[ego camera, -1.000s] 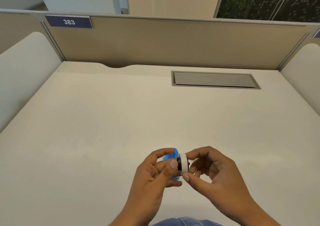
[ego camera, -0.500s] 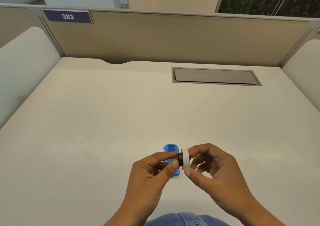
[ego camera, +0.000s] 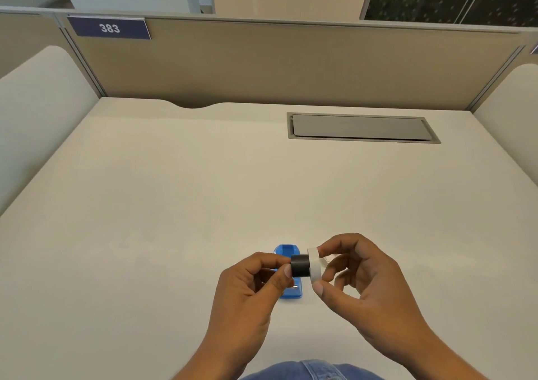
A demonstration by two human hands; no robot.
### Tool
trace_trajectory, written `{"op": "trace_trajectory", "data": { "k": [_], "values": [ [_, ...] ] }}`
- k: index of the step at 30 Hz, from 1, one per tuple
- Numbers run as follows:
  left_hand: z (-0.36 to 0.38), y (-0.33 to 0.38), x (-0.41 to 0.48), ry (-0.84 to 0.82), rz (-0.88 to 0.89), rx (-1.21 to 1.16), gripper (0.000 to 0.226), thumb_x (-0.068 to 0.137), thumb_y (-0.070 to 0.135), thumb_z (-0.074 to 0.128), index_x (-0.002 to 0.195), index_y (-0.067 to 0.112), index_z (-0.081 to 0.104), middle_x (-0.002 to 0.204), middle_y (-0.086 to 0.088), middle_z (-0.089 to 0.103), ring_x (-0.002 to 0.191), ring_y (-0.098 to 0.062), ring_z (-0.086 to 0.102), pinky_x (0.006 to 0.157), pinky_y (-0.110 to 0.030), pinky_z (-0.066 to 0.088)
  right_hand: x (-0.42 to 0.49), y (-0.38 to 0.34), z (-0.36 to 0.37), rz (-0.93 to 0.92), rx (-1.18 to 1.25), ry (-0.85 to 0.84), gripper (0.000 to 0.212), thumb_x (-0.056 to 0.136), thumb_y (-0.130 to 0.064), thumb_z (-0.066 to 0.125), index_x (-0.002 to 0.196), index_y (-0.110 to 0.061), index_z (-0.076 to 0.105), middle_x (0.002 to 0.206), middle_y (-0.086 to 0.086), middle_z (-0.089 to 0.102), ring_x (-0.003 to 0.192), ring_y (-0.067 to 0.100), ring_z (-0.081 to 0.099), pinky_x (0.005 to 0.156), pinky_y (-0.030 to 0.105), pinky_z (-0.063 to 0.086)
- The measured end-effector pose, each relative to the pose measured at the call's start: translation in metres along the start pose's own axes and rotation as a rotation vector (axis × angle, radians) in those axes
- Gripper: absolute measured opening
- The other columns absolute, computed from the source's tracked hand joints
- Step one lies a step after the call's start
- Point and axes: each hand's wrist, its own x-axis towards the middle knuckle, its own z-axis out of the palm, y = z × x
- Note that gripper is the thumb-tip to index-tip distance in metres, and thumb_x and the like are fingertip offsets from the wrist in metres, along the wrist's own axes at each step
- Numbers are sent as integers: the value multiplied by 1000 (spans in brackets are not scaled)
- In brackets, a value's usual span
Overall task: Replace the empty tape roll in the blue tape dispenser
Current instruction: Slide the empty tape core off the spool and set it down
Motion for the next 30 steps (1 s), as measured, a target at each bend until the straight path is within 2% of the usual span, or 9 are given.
{"op": "trace_trajectory", "data": {
  "k": [4,6,11,16,20,24,26,28,30],
  "values": [
    [-2,1,2,21,-2,-33,14,75,35,68,84,28,75,75,3,77,78,-22,68,82,-44,56,9,5,-10,-31,-23,63,42,70,-4,81,99,-29,66,98,-10,70,88,16,66,69,26,57],
    [-3,0,3,24,-10,-39,8,80,30,69,84,28,75,75,2,77,80,-26,67,84,-46,54,16,12,-16,-31,-41,89,40,71,-6,81,100,-29,66,99,-9,72,92,15,67,70,25,57],
    [-1,-4,4,29,-39,-21,9,83,24,68,83,30,75,75,2,77,81,-26,67,84,-44,54,32,47,-26,32,-157,131,40,71,-9,81,100,-31,65,103,-9,70,90,11,66,68,28,58],
    [1,-7,2,31,-56,-33,11,83,24,69,80,33,75,73,0,76,78,-25,66,79,-35,54,40,93,-33,112,-299,170,39,68,-8,80,95,-31,63,106,-10,65,86,3,62,65,17,52],
    [1,-9,1,36,-72,-42,10,83,21,69,80,28,75,73,0,76,70,-16,66,74,-29,53,42,117,-30,133,-402,114,39,67,-13,80,97,-31,63,103,-13,66,85,3,62,61,14,46],
    [3,-11,0,38,-72,-40,12,83,20,69,80,30,76,73,-1,77,71,-19,67,75,-33,54,40,131,-15,105,-511,16,42,70,-21,79,107,-29,60,105,-13,64,88,6,60,68,13,40],
    [3,-12,-1,30,-73,-42,12,83,21,70,80,31,75,73,-2,77,68,-14,65,75,-32,52,39,137,-8,115,-587,-14,43,73,-26,77,111,-31,58,106,-14,62,88,6,58,71,13,39],
    [4,-13,-2,27,-77,-45,10,83,22,70,81,29,76,72,-2,77,67,-10,63,75,-31,51,38,141,-3,120,-622,-23,37,75,-28,76,107,-33,59,105,-13,62,88,6,57,74,15,41],
    [4,-13,-2,28,-77,-44,8,83,22,70,82,27,76,73,-2,77,66,-10,63,74,-30,50,39,141,2,96,-672,-24,24,78,-29,73,100,-33,63,105,-10,64,92,10,58,77,22,47]
  ]
}}
